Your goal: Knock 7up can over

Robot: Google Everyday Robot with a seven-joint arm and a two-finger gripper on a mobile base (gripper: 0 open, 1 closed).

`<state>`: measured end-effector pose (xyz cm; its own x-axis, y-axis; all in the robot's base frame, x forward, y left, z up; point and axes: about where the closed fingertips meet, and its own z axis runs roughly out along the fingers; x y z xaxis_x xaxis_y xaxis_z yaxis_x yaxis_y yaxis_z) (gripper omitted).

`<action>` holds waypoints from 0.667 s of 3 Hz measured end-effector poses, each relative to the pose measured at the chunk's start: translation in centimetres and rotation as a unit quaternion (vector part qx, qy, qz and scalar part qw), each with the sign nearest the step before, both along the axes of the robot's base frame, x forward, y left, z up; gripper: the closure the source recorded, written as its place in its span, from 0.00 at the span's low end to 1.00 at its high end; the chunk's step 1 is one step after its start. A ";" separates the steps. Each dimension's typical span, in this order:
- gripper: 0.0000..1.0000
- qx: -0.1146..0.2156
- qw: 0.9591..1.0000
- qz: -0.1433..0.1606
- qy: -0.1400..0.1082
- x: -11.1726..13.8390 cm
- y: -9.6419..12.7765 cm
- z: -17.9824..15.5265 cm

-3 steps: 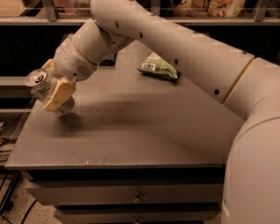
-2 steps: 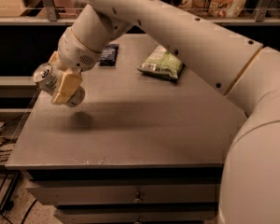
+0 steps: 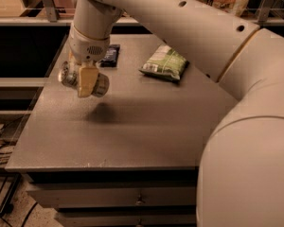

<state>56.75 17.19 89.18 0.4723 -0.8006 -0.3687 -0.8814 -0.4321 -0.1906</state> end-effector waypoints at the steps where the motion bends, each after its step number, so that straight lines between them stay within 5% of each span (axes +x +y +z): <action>1: 0.36 -0.061 0.998 -0.012 -0.014 1.3 -1.7 -1.3; 2: 0.14 -0.086 0.996 -0.021 -0.014 1.7 -2.8 -2.3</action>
Offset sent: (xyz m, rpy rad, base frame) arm 0.0222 -0.0461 -0.0328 -0.2382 -0.0256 -0.0686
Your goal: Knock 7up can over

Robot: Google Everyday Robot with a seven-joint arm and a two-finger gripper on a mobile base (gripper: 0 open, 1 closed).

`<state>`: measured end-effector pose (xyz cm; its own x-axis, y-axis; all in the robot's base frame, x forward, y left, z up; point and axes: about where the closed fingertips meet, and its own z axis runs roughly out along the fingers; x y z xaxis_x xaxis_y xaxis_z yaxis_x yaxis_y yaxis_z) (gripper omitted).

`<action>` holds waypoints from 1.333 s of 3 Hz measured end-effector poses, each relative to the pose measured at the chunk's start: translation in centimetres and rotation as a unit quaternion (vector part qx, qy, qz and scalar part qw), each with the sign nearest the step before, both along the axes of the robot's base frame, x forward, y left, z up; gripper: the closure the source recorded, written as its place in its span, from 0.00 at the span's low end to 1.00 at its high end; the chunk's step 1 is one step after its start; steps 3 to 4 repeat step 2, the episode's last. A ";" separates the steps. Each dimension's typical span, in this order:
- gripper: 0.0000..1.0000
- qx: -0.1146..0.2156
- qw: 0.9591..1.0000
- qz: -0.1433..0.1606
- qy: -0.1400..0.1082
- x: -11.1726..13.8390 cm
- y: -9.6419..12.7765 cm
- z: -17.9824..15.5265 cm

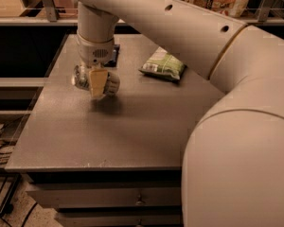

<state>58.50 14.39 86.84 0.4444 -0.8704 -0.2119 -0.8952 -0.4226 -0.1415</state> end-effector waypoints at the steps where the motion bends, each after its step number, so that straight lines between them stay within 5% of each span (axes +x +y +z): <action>1: 0.00 0.029 0.999 0.006 0.022 -1.4 0.2 -0.9; 4: 0.00 0.029 0.999 0.006 0.022 -1.4 0.2 -0.9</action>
Offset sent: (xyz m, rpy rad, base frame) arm -0.0090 -0.0009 -0.0081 0.0355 0.0257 0.0103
